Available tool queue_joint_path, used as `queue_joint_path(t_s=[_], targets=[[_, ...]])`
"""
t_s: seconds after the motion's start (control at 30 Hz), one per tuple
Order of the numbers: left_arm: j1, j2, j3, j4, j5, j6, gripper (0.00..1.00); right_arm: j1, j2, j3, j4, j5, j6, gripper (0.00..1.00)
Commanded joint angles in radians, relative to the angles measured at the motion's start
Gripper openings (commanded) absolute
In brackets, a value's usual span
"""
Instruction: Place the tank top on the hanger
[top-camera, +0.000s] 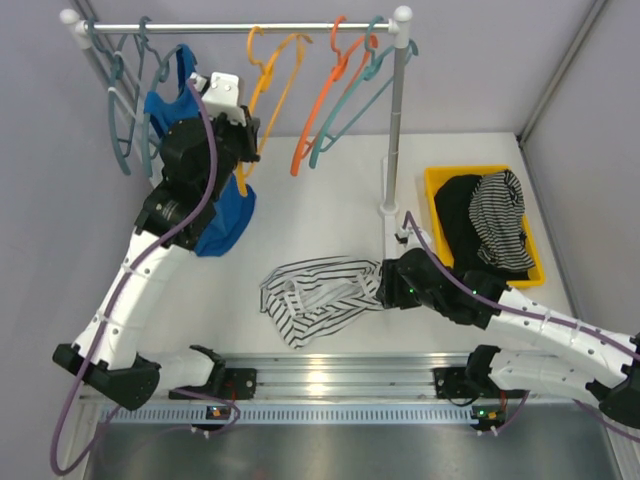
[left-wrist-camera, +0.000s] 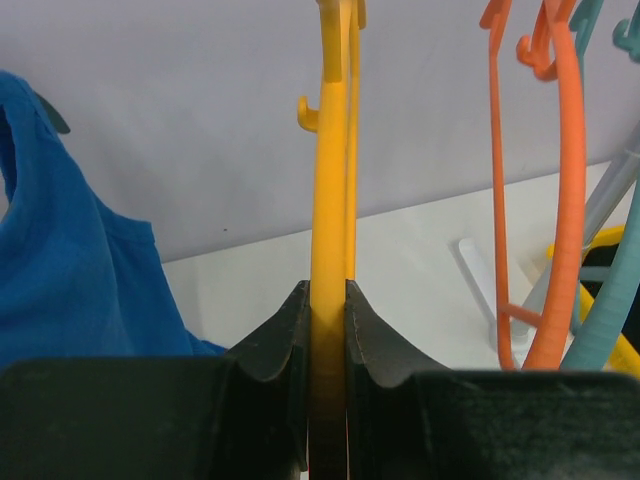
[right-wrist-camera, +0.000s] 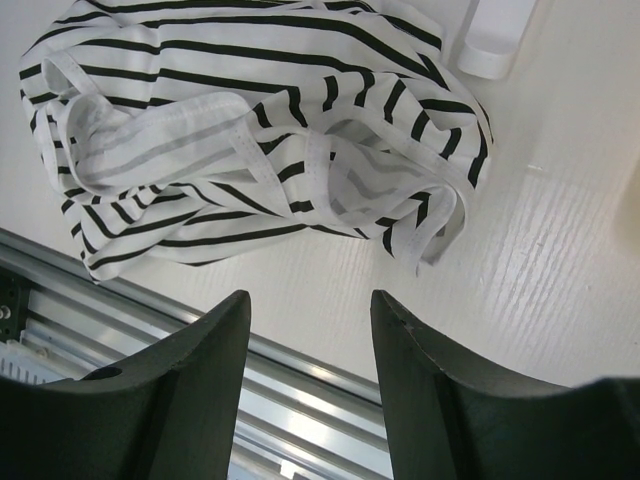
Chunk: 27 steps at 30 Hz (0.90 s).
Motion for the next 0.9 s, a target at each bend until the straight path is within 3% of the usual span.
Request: queue_joint_path(t_s=[0.0,0.43,0.63,0.87], targets=[[0.002,-0.105,-0.063,0.066,-0.038,0.014,0.0,-0.012,0.006,0.003,0.037,0.002,-0.018,0.51],[0.002,-0.45,-0.394,-0.219,0.024,-0.076,0.0,-0.012,-0.003,0.001,0.009,-0.012,-0.033,0.51],[0.002,-0.592,-0.544,-0.386,0.175,-0.136,0.0,-0.012,-0.006,0.004,-0.014,-0.006,-0.034,0.5],[0.002,-0.665,-0.586,-0.507,0.35,-0.136,0.0,-0.012,0.001,0.0,-0.006,0.001,-0.025,0.47]])
